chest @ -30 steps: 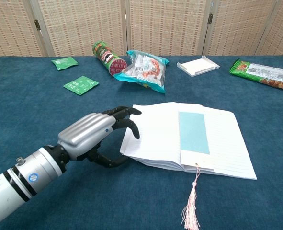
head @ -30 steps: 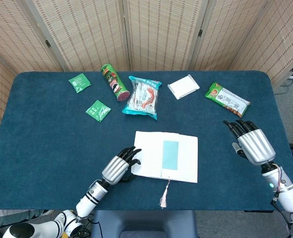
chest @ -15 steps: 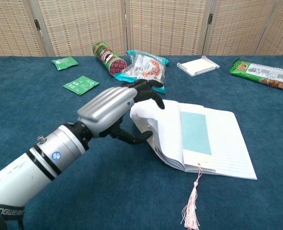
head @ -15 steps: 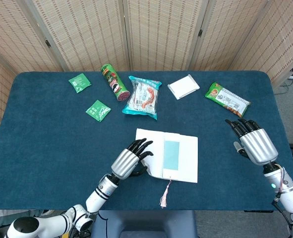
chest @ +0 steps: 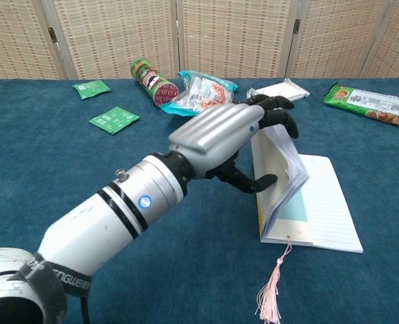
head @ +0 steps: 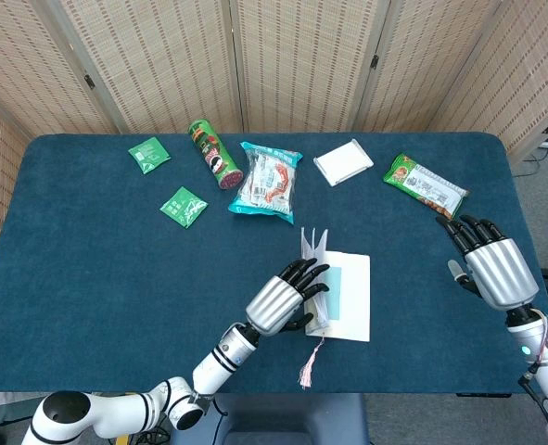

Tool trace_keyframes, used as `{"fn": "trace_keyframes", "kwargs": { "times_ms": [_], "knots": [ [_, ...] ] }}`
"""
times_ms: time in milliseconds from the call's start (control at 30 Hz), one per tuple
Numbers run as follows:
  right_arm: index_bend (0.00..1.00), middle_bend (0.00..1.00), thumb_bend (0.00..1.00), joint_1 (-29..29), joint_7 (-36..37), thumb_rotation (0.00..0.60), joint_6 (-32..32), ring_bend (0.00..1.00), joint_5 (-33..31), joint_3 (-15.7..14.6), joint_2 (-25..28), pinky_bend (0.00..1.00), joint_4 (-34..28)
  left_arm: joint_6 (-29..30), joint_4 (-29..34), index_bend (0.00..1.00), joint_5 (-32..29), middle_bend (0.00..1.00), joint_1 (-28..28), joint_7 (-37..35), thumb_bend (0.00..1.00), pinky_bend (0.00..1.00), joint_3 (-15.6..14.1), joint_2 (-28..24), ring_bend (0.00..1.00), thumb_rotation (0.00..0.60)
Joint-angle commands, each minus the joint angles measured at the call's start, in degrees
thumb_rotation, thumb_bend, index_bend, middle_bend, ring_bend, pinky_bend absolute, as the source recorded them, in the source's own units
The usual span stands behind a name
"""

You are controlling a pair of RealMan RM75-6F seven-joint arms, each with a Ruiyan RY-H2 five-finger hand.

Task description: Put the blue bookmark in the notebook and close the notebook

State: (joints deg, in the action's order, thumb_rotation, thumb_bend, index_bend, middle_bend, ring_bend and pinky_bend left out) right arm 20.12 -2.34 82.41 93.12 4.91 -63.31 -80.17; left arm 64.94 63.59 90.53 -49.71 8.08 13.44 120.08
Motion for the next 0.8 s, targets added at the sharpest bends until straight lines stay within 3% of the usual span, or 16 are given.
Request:
{"fn": "trace_keyframes", "kwargs": {
  "times_ms": [33, 433, 600, 800],
  "knots": [
    [0.09, 0.24, 0.34, -0.3, 0.8, 0.600, 1.1, 0.18, 0.6, 0.2, -0.2, 0.28, 0.7, -1.2, 0.8, 0.29, -1.1, 0.12, -1.2, 1.6, 0.36, 0.16, 0.8, 1.6, 0.08, 0.600],
    [0.09, 0.24, 0.34, -1.4, 2.0, 0.600, 3.3, 0.18, 1.2, 0.4, 0.2, 0.28, 1.4, -3.8, 2.4, 0.25, -2.4, 0.12, -3.2, 6.5, 0.36, 0.16, -0.4, 5.1, 0.08, 0.600],
    [0.09, 0.24, 0.34, -1.6, 2.0, 0.600, 3.3, 0.18, 1.0, 0.4, 0.6, 0.28, 1.1, -1.9, 5.6, 0.24, -3.8, 0.12, -1.9, 4.8, 0.36, 0.16, 1.8, 2.0, 0.08, 0.600],
    [0.09, 0.24, 0.34, -1.1, 1.4, 0.600, 0.8, 0.17, 1.1, -0.3, 1.7, 0.28, -0.2, -0.4, 11.8, 0.23, -6.4, 0.12, 1.6, 4.7, 0.36, 0.16, 3.2, -6.4, 0.08, 0.600]
  ]
}}
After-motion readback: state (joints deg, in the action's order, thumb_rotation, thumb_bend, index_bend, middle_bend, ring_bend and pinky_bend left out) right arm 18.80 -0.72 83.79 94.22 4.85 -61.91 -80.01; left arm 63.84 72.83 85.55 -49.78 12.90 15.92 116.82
